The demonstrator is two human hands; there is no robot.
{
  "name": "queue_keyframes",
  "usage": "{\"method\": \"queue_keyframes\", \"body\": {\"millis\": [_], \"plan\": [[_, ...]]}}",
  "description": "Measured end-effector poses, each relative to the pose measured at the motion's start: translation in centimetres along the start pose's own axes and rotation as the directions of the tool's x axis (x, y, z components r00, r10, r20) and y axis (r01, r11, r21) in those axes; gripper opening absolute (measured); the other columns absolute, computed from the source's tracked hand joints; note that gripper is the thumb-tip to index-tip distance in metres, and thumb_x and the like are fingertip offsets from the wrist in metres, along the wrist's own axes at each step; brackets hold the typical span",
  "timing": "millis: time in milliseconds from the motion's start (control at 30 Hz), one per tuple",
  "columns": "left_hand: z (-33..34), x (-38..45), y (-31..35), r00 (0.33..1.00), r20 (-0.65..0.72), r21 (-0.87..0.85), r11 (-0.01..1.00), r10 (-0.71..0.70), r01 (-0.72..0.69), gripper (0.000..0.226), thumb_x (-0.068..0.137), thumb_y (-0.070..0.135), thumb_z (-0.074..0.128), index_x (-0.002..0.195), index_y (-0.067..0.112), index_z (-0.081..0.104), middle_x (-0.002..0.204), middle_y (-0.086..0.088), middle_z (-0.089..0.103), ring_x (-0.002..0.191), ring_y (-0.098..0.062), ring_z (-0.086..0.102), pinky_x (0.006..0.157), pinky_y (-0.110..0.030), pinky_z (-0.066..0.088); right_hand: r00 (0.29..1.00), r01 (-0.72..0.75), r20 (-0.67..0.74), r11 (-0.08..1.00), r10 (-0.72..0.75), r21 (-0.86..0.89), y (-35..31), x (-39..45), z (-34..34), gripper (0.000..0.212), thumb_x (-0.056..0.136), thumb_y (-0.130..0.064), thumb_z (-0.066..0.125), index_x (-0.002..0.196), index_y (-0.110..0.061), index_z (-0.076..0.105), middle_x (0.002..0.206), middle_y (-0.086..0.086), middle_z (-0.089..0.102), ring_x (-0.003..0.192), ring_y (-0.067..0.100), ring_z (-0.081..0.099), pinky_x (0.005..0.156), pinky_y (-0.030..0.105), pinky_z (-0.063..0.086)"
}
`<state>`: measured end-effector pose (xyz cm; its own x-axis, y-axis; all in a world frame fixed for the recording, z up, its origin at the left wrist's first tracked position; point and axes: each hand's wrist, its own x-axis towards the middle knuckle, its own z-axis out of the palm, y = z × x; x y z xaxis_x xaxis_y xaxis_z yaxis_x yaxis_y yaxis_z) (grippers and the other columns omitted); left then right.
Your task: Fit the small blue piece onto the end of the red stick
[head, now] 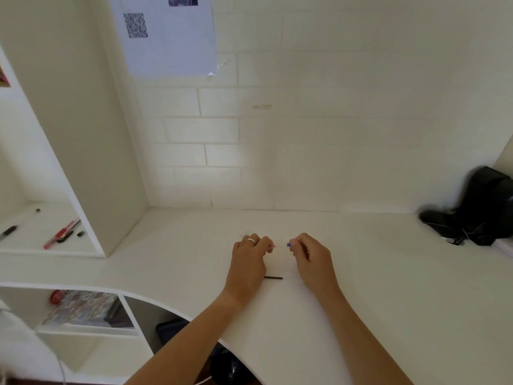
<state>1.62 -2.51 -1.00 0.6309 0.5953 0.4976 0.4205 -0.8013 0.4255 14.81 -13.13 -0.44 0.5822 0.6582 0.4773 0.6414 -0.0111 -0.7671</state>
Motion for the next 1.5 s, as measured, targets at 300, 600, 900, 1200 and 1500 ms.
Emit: {"method": "queue_keyframes", "body": {"millis": [300, 600, 900, 1200, 1500], "plan": [[0.3, 0.0, -0.2, 0.997, 0.002, 0.016, 0.997, -0.072, 0.072, 0.049, 0.068, -0.014, 0.04, 0.093, 0.025, 0.055, 0.085, 0.01, 0.047, 0.093, -0.015, 0.045, 0.078, -0.016, 0.023, 0.997, 0.009, -0.079, 1.0, -0.008, 0.016, 0.2, 0.1, -0.2, 0.015, 0.093, -0.005, 0.057, 0.093, -0.02, 0.06, 0.088, -0.007, 0.066, 0.08, 0.01, 0.06, 0.065, 0.01, 0.042], [0.7, 0.0, -0.6, 0.994, -0.022, 0.052, 0.993, -0.107, 0.108, 0.037, 0.083, -0.008, 0.051, 0.099, 0.025, 0.06, 0.089, 0.01, 0.046, 0.097, -0.015, 0.045, 0.079, -0.017, 0.021, 0.997, -0.061, 0.006, 0.862, 0.075, -0.504, 1.1, 3.0, 0.1, 0.008, 0.085, -0.003, 0.054, 0.083, -0.011, 0.052, 0.078, 0.006, 0.055, 0.07, 0.024, 0.053, 0.057, 0.033, 0.043], [0.9, 0.2, -1.1, 0.994, -0.043, 0.068, 0.992, -0.099, 0.102, 0.032, 0.087, -0.005, 0.055, 0.097, 0.025, 0.06, 0.088, 0.01, 0.049, 0.09, -0.01, 0.042, 0.081, -0.017, 0.02, 0.955, -0.001, 0.244, 0.827, 0.167, -0.562, 2.1, 6.1, 0.7, 0.011, 0.09, -0.003, 0.051, 0.097, -0.004, 0.06, 0.099, 0.011, 0.057, 0.087, 0.024, 0.052, 0.073, 0.032, 0.047], [1.1, 0.3, -0.8, 0.996, -0.043, 0.032, 0.997, -0.076, 0.077, 0.035, 0.088, -0.006, 0.052, 0.099, 0.025, 0.06, 0.089, 0.01, 0.049, 0.091, -0.008, 0.035, 0.081, -0.017, 0.022, 0.973, -0.157, 0.104, 0.925, 0.204, -0.345, 3.9, 5.8, 1.0, 0.008, 0.088, -0.008, 0.064, 0.093, -0.009, 0.069, 0.093, 0.007, 0.062, 0.08, 0.017, 0.058, 0.074, 0.021, 0.044], [0.9, 0.1, -0.7, 0.998, -0.044, -0.006, 0.999, -0.049, 0.049, 0.03, 0.09, -0.002, 0.055, 0.101, 0.026, 0.062, 0.092, 0.01, 0.053, 0.097, -0.013, 0.045, 0.084, -0.016, 0.025, 0.999, -0.034, -0.026, 0.986, 0.03, -0.162, 2.3, 2.1, -0.9, 0.019, 0.089, -0.013, 0.065, 0.102, -0.027, 0.067, 0.092, -0.007, 0.06, 0.072, 0.008, 0.056, 0.068, 0.012, 0.043]]}}
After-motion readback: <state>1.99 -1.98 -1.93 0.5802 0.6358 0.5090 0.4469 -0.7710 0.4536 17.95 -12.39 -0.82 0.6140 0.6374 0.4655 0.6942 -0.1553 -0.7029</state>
